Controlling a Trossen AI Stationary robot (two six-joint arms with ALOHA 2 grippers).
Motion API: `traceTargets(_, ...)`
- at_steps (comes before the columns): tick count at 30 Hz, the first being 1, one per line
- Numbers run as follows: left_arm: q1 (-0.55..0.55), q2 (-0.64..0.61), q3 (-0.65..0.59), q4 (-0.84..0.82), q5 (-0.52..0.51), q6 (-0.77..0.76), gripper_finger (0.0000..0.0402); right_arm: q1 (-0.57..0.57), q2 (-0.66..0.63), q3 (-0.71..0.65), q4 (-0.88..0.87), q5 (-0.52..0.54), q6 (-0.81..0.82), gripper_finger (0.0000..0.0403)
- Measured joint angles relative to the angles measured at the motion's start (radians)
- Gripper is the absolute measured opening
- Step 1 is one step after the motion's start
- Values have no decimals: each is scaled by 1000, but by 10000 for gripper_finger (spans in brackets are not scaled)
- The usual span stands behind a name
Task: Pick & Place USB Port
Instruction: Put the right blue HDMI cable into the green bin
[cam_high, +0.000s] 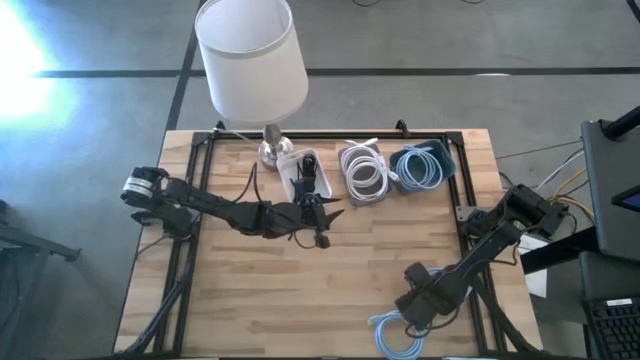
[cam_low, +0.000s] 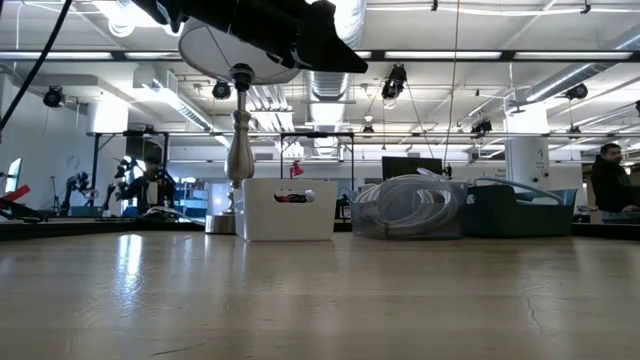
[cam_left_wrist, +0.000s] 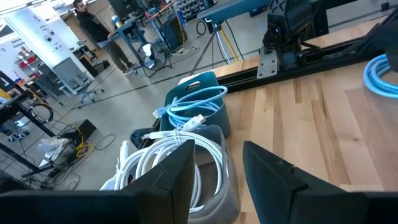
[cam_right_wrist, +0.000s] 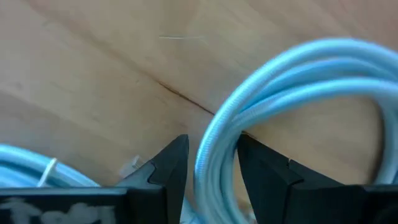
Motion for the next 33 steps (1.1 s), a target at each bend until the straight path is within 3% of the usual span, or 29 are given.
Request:
traceTargets(12, 0, 0, -1, 6, 0, 0, 140, -8, -18, -17, 31, 81, -184, 113)
traceTargets(21, 0, 0, -6, 5, 2, -17, 140, -15, -24, -17, 24, 123, -244, 31)
traceTargets(33, 0, 0, -8, -39, 3, -76, 140, -80, -108, -13, 19, 421, -554, 27)
